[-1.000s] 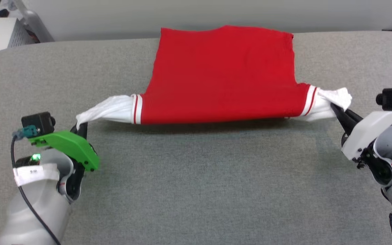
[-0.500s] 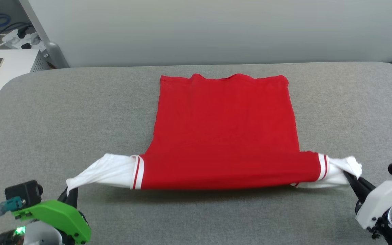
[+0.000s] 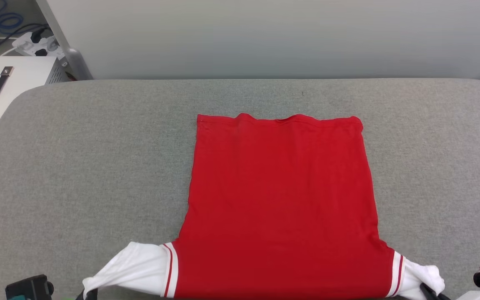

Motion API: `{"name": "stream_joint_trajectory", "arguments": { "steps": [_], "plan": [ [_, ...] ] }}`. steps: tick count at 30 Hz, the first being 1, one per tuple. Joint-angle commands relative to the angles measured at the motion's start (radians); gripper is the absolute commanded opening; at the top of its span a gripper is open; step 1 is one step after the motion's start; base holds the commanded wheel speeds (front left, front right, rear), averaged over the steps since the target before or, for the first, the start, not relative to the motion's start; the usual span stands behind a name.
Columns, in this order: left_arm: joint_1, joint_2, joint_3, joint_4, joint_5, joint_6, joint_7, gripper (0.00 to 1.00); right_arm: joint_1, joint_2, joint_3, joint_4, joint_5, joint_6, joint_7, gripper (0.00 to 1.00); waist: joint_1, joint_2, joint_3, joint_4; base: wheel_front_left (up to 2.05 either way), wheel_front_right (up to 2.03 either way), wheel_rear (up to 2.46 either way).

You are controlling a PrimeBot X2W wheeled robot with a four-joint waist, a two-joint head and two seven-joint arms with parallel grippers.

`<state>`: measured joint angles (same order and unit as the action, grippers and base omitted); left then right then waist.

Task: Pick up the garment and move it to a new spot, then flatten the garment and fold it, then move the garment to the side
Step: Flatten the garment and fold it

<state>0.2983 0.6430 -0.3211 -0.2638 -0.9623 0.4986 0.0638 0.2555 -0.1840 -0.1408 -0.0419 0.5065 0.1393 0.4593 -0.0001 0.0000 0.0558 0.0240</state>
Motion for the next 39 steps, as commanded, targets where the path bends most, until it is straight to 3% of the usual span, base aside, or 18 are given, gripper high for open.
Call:
{"name": "stream_joint_trajectory", "arguments": {
  "steps": [1,6,7,8,9,18,24,29,39],
  "plan": [
    [0.011,0.003,0.001,0.018,-0.004,0.002,0.000,0.00,0.013,0.011,-0.016,-0.010,-0.016,-0.009,0.013,0.00,0.0001,0.0000,0.005,0.003,0.00,0.00,0.00],
    [-0.027,-0.042,-0.036,0.098,0.007,-0.031,-0.025,0.00,0.003,0.043,-0.007,0.016,-0.046,-0.009,0.019,0.00,0.0001,0.0000,0.016,0.008,0.00,0.00,0.00],
    [-0.036,-0.049,-0.044,0.110,0.012,-0.037,-0.029,0.00,-0.005,0.045,-0.003,0.024,-0.045,-0.009,0.013,0.15,0.0001,0.0000,0.018,0.009,0.00,0.00,0.00],
    [-0.048,-0.059,-0.051,0.119,0.019,-0.044,-0.040,0.00,-0.013,0.048,0.001,0.035,-0.039,-0.009,0.007,0.68,0.0001,0.0000,0.019,0.012,0.00,0.00,0.00],
    [-0.059,-0.067,-0.056,0.125,0.024,-0.050,-0.047,0.00,-0.019,0.047,0.003,0.043,-0.039,-0.009,0.000,1.00,0.0001,0.0000,0.019,0.017,0.00,0.00,0.00],
    [-0.137,-0.088,-0.104,0.112,0.090,-0.062,-0.074,0.00,-0.160,-0.005,-0.035,0.097,-0.036,-0.009,-0.148,1.00,0.0001,0.0000,0.042,0.064,0.00,0.00,0.00],
    [-0.193,-0.092,-0.132,0.050,0.142,-0.049,-0.079,0.00,-0.372,-0.063,-0.063,0.225,-0.017,-0.009,-0.192,1.00,0.0001,0.0000,0.090,0.100,0.00,0.00,0.00],
    [-0.246,-0.104,-0.163,0.002,0.187,-0.044,-0.080,0.00,-0.570,-0.135,-0.034,0.370,0.013,-0.009,-0.139,1.00,0.0001,0.0000,0.140,0.143,0.00,0.00,0.00],
    [-0.343,-0.149,-0.231,-0.050,0.249,-0.062,-0.084,0.00,-0.917,-0.257,0.096,0.599,0.050,-0.009,0.106,1.00,0.0001,0.0000,0.247,0.236,0.00,0.00,0.00]
  ]
}}
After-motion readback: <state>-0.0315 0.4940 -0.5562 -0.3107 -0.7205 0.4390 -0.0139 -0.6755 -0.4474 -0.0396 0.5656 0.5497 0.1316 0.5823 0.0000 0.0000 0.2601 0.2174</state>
